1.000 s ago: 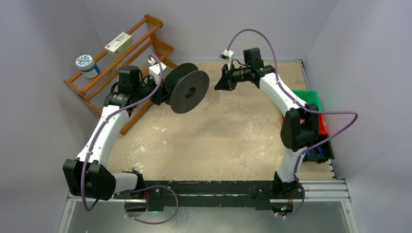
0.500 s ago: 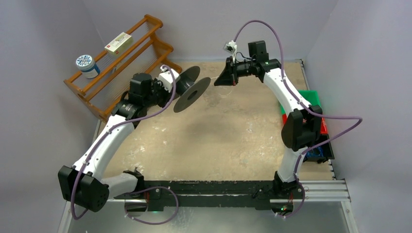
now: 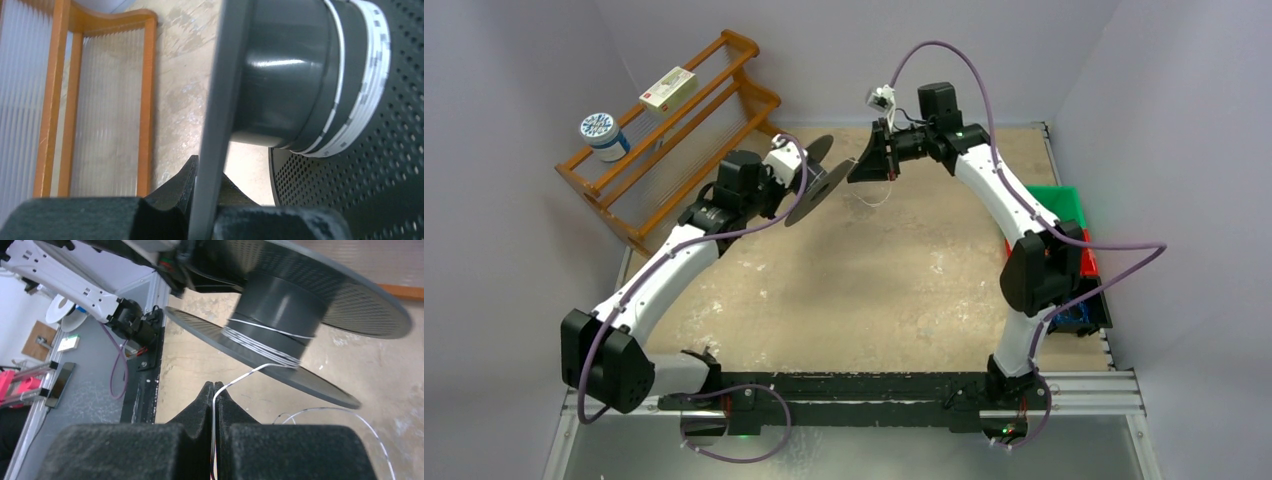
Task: Wrap the cables
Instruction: Wrap the cable around the cable reel.
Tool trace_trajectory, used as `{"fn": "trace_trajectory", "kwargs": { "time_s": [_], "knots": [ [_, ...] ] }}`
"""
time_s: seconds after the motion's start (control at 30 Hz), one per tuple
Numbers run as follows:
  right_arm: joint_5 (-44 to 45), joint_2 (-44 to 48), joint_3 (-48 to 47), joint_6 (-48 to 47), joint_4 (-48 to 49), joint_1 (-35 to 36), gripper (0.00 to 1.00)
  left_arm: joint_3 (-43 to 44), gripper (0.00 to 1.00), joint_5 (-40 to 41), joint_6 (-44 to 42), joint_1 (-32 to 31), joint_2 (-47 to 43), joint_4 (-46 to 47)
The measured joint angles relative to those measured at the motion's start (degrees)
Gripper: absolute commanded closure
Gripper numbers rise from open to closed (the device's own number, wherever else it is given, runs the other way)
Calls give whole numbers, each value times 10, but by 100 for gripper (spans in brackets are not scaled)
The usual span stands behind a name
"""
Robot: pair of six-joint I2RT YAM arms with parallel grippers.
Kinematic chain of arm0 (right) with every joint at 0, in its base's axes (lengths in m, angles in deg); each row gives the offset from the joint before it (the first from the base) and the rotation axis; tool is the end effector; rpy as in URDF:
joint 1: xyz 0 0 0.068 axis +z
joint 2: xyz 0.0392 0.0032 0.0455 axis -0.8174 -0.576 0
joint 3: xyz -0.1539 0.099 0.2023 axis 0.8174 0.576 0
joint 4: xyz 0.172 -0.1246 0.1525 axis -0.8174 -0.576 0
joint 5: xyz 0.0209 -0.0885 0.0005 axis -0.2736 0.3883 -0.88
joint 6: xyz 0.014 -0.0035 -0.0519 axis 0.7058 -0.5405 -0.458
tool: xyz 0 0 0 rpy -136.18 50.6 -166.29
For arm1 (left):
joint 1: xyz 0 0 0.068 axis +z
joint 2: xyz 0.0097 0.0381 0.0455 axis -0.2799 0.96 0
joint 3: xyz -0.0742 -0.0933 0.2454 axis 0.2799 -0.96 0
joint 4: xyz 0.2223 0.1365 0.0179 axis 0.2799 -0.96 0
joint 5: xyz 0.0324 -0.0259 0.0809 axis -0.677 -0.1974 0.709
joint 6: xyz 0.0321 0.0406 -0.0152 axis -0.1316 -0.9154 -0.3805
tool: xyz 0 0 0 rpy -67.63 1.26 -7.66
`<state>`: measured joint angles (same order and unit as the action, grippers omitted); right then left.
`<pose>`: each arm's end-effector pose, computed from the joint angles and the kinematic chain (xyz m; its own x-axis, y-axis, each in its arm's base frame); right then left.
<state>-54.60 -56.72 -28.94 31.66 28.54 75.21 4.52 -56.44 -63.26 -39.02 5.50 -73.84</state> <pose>0.3833 0.1781 0.3677 -0.3358 -0.1637 -0.9276 -0.9410 0.0132 0.3383 0.2708 -0.1130 0.3260 -0.3517 0.4203 -0.8364 0.4781 0.8488 0.2255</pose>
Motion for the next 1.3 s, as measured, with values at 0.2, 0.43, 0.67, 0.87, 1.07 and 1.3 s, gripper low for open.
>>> {"fn": "trace_trajectory", "kwargs": {
  "time_s": [0.2, 0.43, 0.67, 0.87, 1.07, 1.3],
  "knots": [
    [30, 16, 2, -54, -15, 56, 100, 3, 100, 60, 6, -4, 12, 0],
    [70, 17, 5, -187, -91, 88, 100, 24, 100, 112, 37, -5, 32, -21],
    [94, 21, 31, -317, -174, 108, 100, 71, 100, 77, 108, 28, 74, -82],
    [108, 54, 84, -377, -203, 123, 100, 102, 100, -6, 188, 113, 106, -110],
    [105, 100, 150, -391, -252, 138, 100, 106, 100, -19, 292, 174, 105, -66],
    [122, 132, 202, -361, -234, 137, 100, 100, 100, -73, 341, 190, 67, -8]
  ]
}}
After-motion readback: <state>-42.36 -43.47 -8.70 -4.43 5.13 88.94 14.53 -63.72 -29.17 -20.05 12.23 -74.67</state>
